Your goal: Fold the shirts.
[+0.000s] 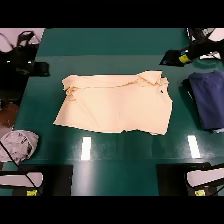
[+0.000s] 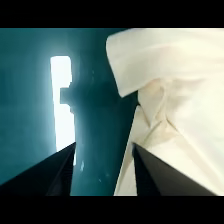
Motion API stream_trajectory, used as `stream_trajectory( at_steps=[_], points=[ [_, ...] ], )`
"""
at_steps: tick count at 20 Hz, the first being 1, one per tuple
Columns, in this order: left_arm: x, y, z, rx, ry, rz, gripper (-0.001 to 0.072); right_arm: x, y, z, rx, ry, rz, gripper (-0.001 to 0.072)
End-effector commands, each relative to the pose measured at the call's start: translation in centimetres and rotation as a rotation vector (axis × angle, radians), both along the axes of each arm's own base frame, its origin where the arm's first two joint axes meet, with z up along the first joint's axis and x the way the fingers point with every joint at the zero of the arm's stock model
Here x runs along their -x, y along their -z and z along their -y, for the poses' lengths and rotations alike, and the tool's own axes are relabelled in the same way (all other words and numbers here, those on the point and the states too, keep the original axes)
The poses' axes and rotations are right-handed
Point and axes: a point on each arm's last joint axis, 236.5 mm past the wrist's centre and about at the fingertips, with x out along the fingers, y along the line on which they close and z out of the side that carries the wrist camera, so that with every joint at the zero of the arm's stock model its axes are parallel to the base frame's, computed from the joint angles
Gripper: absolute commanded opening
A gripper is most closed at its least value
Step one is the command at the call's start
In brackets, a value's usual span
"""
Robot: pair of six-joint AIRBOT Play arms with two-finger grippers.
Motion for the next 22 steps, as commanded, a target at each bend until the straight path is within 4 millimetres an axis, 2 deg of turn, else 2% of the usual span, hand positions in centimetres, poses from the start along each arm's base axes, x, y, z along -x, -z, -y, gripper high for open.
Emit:
stream_trajectory(
  at_steps=[1, 3, 6, 9, 14, 17, 19, 20, 21, 22],
  points=[
    [4.2, 1.9, 0.3, 0.318, -0.012, -0.136, 0.0428, 5.4, -1.1, -0.8, -0.06, -0.134, -0.14, 0.0448],
    [7.1, 5.2, 0.6, 0.465, -0.04, -0.23, 0.0428, 6.7, -1.5, -1.2, -0.061, -0.157, -0.158, 0.0448],
    [12.4, 10.9, 1.0, 0.524, -0.073, -0.396, 0.0427, 8.2, -0.8, -1.9, -0.083, -0.147, -0.148, 0.0448],
    [14.7, 14.1, 1.8, 0.532, -0.099, -0.449, 0.0427, 9.7, 0.7, -1.9, -0.095, -0.099, -0.146, 0.0448],
    [16.6, 16.7, 1.2, 0.477, -0.122, -0.492, 0.0427, 12.0, 2.1, -1.9, -0.101, -0.059, -0.145, 0.0447],
    [16.5, 16.8, 1.7, 0.465, -0.106, -0.491, 0.0426, 12.6, 2.0, -1.9, -0.101, -0.048, -0.13, 0.0447],
    [16.2, 17.0, 2.8, 0.447, -0.073, -0.487, 0.0425, 13.5, 2.2, -1.9, -0.101, -0.048, -0.137, 0.0447],
    [16.1, 17.1, 3.3, 0.433, -0.052, -0.485, 0.035, 14.1, 2.5, -1.9, -0.101, -0.047, -0.146, 0.0447],
    [15.9, 17.1, 3.8, 0.425, -0.038, -0.481, 0.0226, 14.7, 2.9, -1.8, -0.103, -0.042, -0.158, 0.0448],
    [15.6, 17.0, 4.1, 0.419, -0.03, -0.476, 0.0139, 15.6, 3.5, -1.5, -0.106, -0.029, -0.175, 0.0448]
  ],
)
